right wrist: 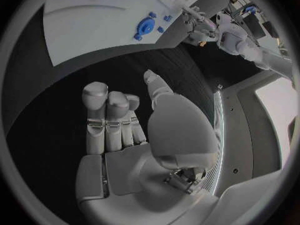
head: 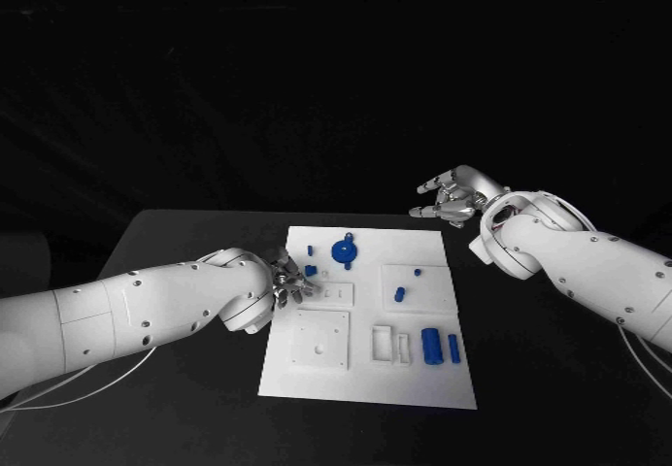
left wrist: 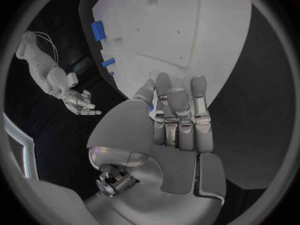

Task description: Assemble the parts on the task board

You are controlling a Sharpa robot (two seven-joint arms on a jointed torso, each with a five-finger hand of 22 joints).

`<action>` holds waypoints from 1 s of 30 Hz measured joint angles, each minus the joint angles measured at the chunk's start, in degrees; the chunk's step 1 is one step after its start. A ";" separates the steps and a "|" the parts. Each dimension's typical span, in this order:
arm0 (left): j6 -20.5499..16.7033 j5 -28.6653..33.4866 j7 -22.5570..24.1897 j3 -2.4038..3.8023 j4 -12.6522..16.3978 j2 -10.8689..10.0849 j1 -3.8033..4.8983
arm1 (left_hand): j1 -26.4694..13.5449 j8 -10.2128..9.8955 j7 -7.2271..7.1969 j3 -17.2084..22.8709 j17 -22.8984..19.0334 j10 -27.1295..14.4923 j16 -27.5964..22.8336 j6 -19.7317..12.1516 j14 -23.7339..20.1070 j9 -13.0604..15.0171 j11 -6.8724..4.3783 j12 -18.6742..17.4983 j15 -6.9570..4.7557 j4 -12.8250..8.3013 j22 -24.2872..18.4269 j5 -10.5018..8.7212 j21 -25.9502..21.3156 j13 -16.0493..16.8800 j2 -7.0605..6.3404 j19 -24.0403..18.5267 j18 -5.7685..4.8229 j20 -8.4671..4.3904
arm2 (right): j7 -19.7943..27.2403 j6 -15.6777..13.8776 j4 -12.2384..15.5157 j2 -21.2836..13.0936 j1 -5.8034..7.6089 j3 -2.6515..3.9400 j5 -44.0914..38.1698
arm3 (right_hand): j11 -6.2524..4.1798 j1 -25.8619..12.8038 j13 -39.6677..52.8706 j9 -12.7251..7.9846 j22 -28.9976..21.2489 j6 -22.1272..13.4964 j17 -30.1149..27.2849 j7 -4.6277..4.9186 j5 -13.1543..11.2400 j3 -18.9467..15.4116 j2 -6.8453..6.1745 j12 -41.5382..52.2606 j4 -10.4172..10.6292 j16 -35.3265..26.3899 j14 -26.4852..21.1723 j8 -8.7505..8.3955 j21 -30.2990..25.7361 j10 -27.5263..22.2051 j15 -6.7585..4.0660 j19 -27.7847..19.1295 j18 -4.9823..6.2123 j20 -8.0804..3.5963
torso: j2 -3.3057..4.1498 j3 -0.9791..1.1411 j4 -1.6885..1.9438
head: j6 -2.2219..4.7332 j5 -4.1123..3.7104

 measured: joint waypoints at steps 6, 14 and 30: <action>0.00 2.67 3.36 0.36 1.69 -3.34 2.75 | 3.68 -0.19 2.89 0.29 -2.44 -4.80 -3.82 -4.08 -3.96 -14.93 1.82 -8.07 2.32 -1.89 -2.64 0.00 -4.36 -3.17 0.34 -2.62 0.00 2.21 | 1.18 -0.60 0.32 -0.11 -0.12 0.00 0.20 | 0.05 -0.09 0.33 0.15 0.00 3.86 0.23 -0.19 -0.56 2.63 0.93 0.23 -4.53 0.00 0.03 0.00 0.00 0.35 -0.03 0.01 -0.31 -0.01 | -0.01 -0.03 0.01 | 0.88 0.38; 0.00 7.28 7.38 0.57 1.53 -7.54 5.70 | 7.22 -0.19 4.65 1.65 -6.86 -6.37 -11.87 -3.14 -6.02 -26.09 3.21 -15.39 3.77 -6.12 -6.80 3.44 -9.98 -9.37 0.69 -3.89 0.00 3.49 | 3.36 -1.46 1.39 0.14 -0.33 -0.06 -0.29 | -0.94 -1.21 0.89 0.17 0.00 8.52 0.41 -0.85 -1.48 8.92 2.05 0.67 -9.67 0.00 0.11 0.00 0.34 0.10 -0.35 0.00 -0.61 -0.01 | 0.02 -0.13 0.04 | 1.93 0.98; -0.63 15.33 15.83 2.57 -2.59 -9.76 7.43 | 7.94 -0.18 6.59 6.14 -16.58 -9.76 -34.99 -3.66 -6.85 -32.99 6.30 -24.05 7.18 -11.34 -9.35 1.03 -17.48 -10.78 1.47 -9.69 0.94 6.66 | 4.54 0.22 2.00 6.33 -0.44 -2.77 -11.24 | -1.54 -2.82 2.21 0.30 0.00 12.29 1.05 -1.91 -4.02 14.24 2.28 1.62 -13.39 0.33 0.03 0.00 1.21 0.72 -0.85 0.00 -0.63 -0.82 | 0.61 -1.58 0.58 | 3.41 2.15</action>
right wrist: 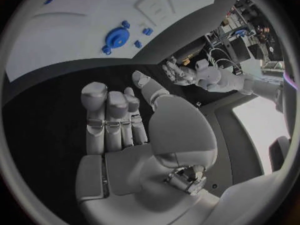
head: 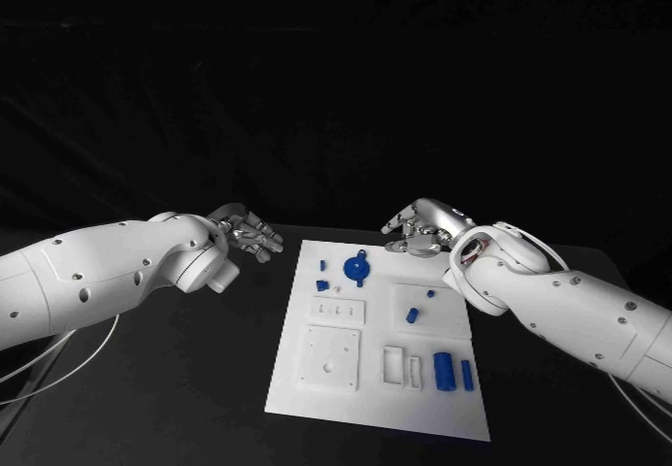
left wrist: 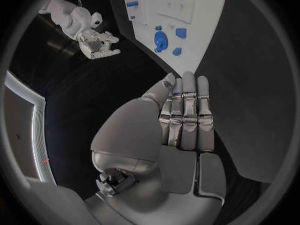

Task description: Assemble the parts on the task board

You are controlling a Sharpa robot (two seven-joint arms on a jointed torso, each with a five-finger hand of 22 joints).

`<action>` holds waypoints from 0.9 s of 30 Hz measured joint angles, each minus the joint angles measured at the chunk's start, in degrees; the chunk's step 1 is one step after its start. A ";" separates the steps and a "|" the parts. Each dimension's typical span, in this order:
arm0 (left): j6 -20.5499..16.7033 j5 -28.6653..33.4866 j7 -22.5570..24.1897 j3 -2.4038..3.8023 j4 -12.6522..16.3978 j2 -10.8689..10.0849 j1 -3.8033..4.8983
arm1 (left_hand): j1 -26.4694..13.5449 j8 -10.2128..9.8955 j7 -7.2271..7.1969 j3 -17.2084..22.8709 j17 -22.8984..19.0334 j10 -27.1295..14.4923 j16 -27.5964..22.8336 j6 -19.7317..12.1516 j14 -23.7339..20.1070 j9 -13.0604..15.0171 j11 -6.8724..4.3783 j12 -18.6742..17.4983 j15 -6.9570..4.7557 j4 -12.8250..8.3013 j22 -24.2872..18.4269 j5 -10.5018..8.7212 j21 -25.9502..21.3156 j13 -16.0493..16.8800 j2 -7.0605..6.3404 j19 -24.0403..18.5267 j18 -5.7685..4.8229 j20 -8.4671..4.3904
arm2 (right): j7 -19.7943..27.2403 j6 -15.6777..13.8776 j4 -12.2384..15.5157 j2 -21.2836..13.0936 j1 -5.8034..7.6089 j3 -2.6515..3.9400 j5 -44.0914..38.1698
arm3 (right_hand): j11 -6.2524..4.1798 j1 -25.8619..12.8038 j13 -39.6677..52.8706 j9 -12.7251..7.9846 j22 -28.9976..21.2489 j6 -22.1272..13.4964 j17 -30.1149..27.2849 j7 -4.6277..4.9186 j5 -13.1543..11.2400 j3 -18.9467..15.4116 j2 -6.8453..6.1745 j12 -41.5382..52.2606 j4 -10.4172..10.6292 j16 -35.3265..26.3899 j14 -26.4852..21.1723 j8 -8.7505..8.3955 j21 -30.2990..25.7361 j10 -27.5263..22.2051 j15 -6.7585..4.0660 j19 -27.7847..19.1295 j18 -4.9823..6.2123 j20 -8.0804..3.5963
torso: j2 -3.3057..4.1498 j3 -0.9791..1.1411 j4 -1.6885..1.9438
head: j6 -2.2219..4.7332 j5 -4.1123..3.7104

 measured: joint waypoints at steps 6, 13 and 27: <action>-0.97 1.88 2.65 0.05 0.15 0.04 0.32 | -0.19 0.00 0.00 0.11 0.35 -0.14 -4.24 0.00 1.87 -1.55 0.13 -1.20 0.07 0.11 -1.18 -0.01 -2.66 0.00 -0.19 0.93 -0.01 0.50 | -0.89 1.29 -1.23 2.96 0.00 -1.03 -3.69 | 0.00 0.00 0.12 0.00 0.00 0.00 0.19 0.00 -0.08 0.00 0.00 0.00 0.00 0.35 0.00 0.00 0.31 0.00 0.00 0.00 0.00 0.00 | 0.32 -0.74 0.51 | 0.29 0.01; -2.62 3.88 5.38 0.05 1.09 0.07 0.89 | -0.19 0.00 0.00 0.11 1.13 -0.14 -4.89 0.00 1.87 -1.82 0.13 -1.20 0.06 0.11 -0.92 -0.01 -3.06 0.00 -0.19 1.13 -0.02 0.29 | -2.19 2.60 -2.95 6.20 0.02 -2.22 -6.71 | 0.01 -0.53 0.25 -0.01 0.00 0.00 0.44 0.00 -0.30 0.00 -0.10 0.00 0.00 0.64 0.00 0.00 0.32 0.01 0.00 0.00 0.00 0.00 | 0.67 -1.55 1.03 | 0.46 -0.08; -6.03 7.00 10.03 0.05 3.27 0.21 1.58 | -1.02 0.00 0.00 0.36 2.09 -0.56 -5.74 0.00 2.08 -2.03 0.55 -1.19 0.27 1.11 -2.80 -0.46 -3.06 0.00 -1.02 1.34 -0.03 0.50 | -3.96 3.47 -7.56 12.14 0.33 -5.31 -9.42 | 0.01 -0.51 0.67 -0.01 0.00 0.00 0.90 0.00 -0.30 -1.36 -0.09 0.40 1.36 0.90 0.00 0.00 0.99 0.42 0.00 0.00 -0.01 0.00 | 1.29 -2.76 2.04 | 0.92 -0.58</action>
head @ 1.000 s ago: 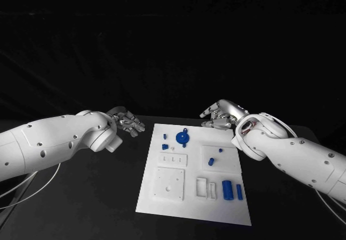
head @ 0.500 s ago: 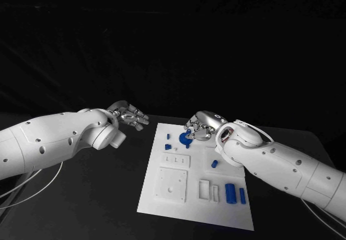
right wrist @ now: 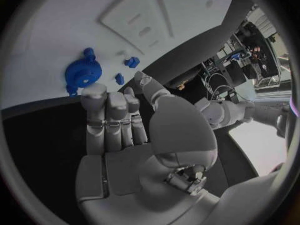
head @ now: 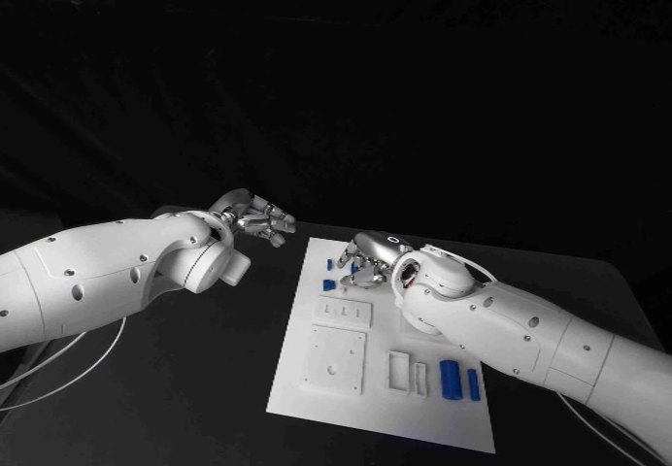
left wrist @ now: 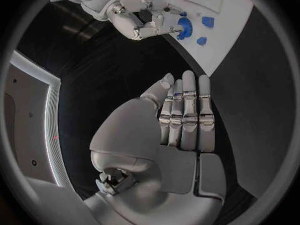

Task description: Assemble the parts on the task board

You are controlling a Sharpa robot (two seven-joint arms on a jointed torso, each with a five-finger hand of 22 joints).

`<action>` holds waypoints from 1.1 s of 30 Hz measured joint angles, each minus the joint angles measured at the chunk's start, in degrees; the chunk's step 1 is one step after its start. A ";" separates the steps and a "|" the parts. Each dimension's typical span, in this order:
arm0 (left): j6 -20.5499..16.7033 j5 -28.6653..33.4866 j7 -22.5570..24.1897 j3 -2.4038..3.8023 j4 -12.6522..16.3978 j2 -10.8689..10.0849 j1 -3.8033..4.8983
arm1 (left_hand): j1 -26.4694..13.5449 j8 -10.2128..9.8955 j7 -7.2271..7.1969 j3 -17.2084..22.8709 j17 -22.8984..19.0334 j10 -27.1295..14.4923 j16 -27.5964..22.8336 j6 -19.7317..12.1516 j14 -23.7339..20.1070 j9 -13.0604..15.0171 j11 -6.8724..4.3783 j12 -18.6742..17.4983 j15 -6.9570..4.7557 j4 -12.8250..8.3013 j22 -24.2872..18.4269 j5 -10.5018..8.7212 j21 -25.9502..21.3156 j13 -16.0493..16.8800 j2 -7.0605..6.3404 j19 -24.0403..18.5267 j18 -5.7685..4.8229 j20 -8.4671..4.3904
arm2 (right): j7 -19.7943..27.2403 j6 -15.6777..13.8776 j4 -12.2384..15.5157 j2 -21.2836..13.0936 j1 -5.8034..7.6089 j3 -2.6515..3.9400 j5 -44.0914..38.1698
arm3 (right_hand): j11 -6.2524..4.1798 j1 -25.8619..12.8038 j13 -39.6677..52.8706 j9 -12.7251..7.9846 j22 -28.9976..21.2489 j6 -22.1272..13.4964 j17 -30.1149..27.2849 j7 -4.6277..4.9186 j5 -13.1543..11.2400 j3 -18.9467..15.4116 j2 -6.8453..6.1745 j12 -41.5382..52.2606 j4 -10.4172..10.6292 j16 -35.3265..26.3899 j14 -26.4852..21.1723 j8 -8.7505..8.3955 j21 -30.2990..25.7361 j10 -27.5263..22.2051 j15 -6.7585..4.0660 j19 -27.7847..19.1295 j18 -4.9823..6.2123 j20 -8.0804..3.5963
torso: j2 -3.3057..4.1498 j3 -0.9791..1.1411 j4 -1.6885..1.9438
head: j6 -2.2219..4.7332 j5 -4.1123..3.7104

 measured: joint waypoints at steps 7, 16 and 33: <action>-1.15 0.88 1.40 0.00 0.65 0.03 0.21 | -0.23 0.00 0.00 0.21 0.40 0.00 -0.32 0.00 0.00 0.00 0.00 0.00 0.00 0.21 -1.13 0.00 0.00 0.00 -0.23 0.21 0.00 0.21 | -0.29 -0.10 -2.11 2.12 0.05 -0.83 -0.87 | 0.00 0.00 0.14 0.00 0.00 -0.25 0.19 0.25 0.00 0.00 0.00 0.21 0.00 0.21 0.00 0.00 0.00 0.00 0.00 0.00 -0.01 0.00 | 0.44 -0.50 0.85 | 0.41 -0.83; -1.89 1.34 2.25 0.00 1.23 0.08 0.51 | -0.23 0.00 0.00 0.24 0.52 0.01 -0.50 0.00 0.00 -0.02 0.00 0.00 0.00 0.50 -1.53 0.00 0.00 0.00 -0.23 0.20 -0.01 0.21 | -0.61 -0.36 -3.48 3.23 0.07 -1.23 -1.87 | 0.01 0.00 0.14 -0.01 0.00 -0.80 0.27 0.38 -0.22 -0.71 0.00 0.21 0.38 0.43 0.00 0.00 0.24 -0.01 0.00 0.00 -0.01 0.00 | 1.06 -1.02 1.40 | 0.81 -1.29; -2.21 1.68 2.78 -0.01 1.76 -0.07 0.69 | -0.45 0.00 0.20 0.20 0.70 0.01 -0.55 -0.21 0.00 -0.05 0.01 0.00 0.00 0.58 -2.10 0.00 0.00 -0.01 -0.45 0.20 -0.02 0.21 | -0.97 -0.76 -3.70 3.05 0.07 -1.42 -2.95 | 0.01 -0.22 0.13 -0.01 0.00 -1.36 0.33 0.52 -0.22 -0.88 -0.23 0.21 0.55 0.43 0.00 0.00 0.24 -0.01 0.00 0.00 -0.01 0.00 | 1.82 -1.53 1.76 | 0.84 -1.25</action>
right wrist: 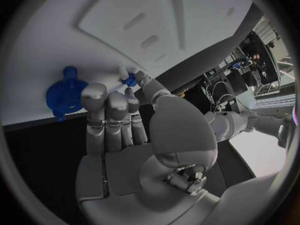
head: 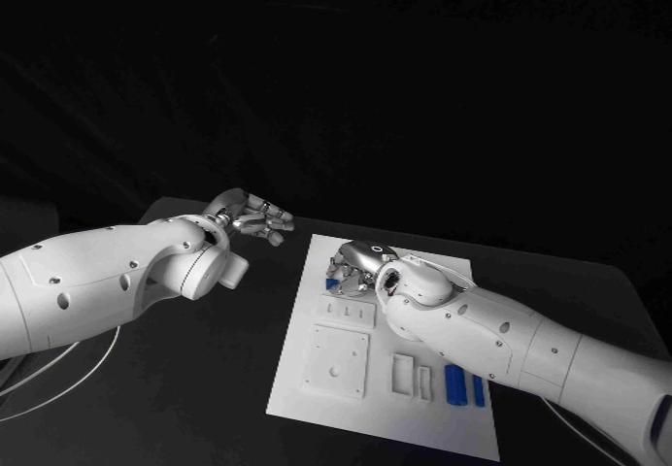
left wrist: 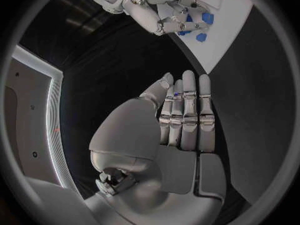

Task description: Assemble the parts on the task board

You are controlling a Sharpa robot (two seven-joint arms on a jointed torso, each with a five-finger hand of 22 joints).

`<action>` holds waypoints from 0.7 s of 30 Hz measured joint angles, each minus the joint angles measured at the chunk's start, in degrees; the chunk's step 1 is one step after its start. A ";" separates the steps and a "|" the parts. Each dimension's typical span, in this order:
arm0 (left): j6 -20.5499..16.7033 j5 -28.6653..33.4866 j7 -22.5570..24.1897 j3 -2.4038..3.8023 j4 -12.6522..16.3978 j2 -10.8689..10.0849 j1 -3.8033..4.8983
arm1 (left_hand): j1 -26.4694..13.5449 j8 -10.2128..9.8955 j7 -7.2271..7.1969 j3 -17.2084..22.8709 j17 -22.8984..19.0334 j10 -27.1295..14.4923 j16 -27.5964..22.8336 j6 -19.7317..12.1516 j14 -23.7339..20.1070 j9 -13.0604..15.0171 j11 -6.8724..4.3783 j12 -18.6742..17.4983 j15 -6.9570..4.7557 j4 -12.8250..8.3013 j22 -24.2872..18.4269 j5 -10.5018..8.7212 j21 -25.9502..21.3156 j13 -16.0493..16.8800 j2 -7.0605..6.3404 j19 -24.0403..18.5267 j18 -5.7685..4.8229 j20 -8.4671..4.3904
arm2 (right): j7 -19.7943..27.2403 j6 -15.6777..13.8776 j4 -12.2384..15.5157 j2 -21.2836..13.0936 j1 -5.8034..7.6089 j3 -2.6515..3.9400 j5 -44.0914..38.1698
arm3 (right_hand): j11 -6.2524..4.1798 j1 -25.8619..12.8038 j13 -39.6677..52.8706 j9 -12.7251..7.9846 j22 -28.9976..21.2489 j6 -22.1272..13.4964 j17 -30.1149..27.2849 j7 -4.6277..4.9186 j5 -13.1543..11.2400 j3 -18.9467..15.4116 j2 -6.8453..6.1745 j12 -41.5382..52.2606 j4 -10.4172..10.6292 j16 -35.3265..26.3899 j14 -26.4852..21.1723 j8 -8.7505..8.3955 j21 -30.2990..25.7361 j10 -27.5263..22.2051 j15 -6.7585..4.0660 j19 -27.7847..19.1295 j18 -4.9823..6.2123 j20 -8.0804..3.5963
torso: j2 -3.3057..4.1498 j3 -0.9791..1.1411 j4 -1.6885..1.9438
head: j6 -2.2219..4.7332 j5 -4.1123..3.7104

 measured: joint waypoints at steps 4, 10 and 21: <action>-0.02 0.08 0.00 0.00 -0.05 -0.09 0.02 | 0.00 0.00 -0.21 0.00 0.05 -0.20 0.00 -0.21 0.00 0.00 0.20 0.00 0.00 0.00 -0.23 0.00 0.00 0.00 0.00 0.00 0.00 0.00 | -0.02 0.00 0.15 -0.23 0.00 0.00 -0.07 | 0.00 0.00 0.00 0.00 0.00 0.00 0.00 0.00 0.00 -0.39 0.00 0.00 0.07 0.00 0.00 0.00 0.00 0.00 0.00 0.00 -0.01 0.00 | 0.04 -0.08 -0.05 | -0.03 0.11; -0.04 0.18 0.00 0.00 -0.36 -0.13 0.04 | 0.00 0.00 -0.21 0.00 0.05 -0.20 0.00 -0.21 0.00 0.01 0.20 0.00 0.00 0.00 -0.23 0.00 0.00 0.00 0.00 0.00 0.00 0.00 | -0.05 -0.05 0.28 -0.42 0.00 0.00 -0.14 | 0.00 0.24 -0.01 0.00 0.00 -0.20 0.00 -0.20 0.00 -0.63 -0.24 0.00 0.30 0.00 0.00 0.00 0.00 0.00 0.00 0.00 -0.01 0.00 | 0.10 -0.14 -0.16 | 0.13 0.25; -0.06 0.49 0.00 -0.01 -0.67 -0.08 0.05 | 0.00 0.00 -0.21 0.00 0.04 -0.20 0.01 -0.21 0.00 0.01 0.20 0.00 0.00 0.00 -0.23 0.00 0.00 0.00 0.00 0.00 0.00 0.00 | -0.05 -0.04 0.36 -0.35 -0.01 -0.01 -0.16 | 0.00 0.24 -0.01 -0.01 0.00 -0.20 0.06 -0.20 0.00 -0.87 -0.24 0.00 0.55 0.00 0.00 0.00 0.00 0.00 0.00 0.00 -0.01 0.00 | 0.27 -0.29 -0.15 | 0.25 0.07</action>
